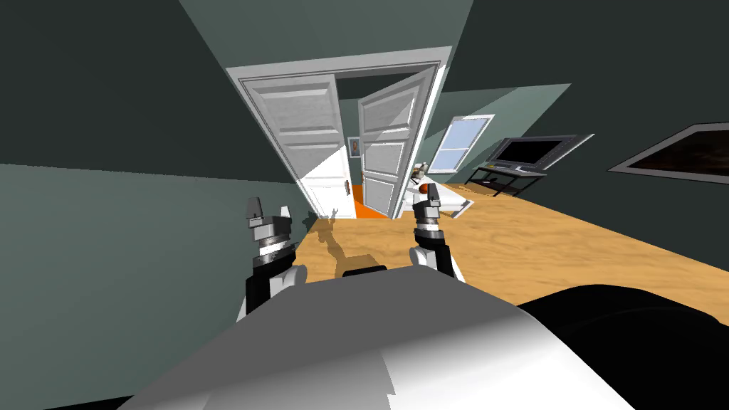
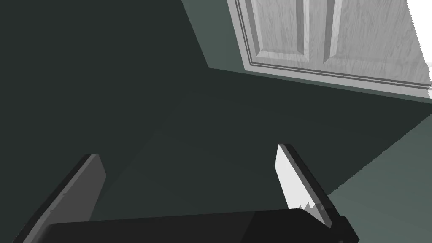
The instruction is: Push the door open
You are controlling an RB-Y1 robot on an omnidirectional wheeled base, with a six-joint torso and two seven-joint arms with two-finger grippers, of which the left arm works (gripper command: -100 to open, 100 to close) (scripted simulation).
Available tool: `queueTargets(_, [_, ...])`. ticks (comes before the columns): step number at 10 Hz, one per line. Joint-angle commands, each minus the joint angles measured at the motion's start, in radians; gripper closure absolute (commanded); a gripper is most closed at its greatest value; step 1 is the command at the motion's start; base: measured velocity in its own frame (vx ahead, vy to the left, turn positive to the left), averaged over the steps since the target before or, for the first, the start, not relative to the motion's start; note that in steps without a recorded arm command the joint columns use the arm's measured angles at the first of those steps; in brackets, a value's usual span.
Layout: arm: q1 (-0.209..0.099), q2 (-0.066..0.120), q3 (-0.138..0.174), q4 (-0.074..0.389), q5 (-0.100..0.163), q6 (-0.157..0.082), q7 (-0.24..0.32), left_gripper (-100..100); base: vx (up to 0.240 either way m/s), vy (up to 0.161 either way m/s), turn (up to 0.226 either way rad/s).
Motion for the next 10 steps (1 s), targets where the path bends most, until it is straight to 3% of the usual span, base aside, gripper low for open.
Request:
queueTargets(1, [-0.010,0.014,0.001,0.036,0.021,-0.013,0.028,-100,0.068,0.013,-0.168])
queueTargets(10, [-0.060,0.060,0.003,0.207,0.122,-0.075,0.159,-100,0.096,0.033,-0.125])
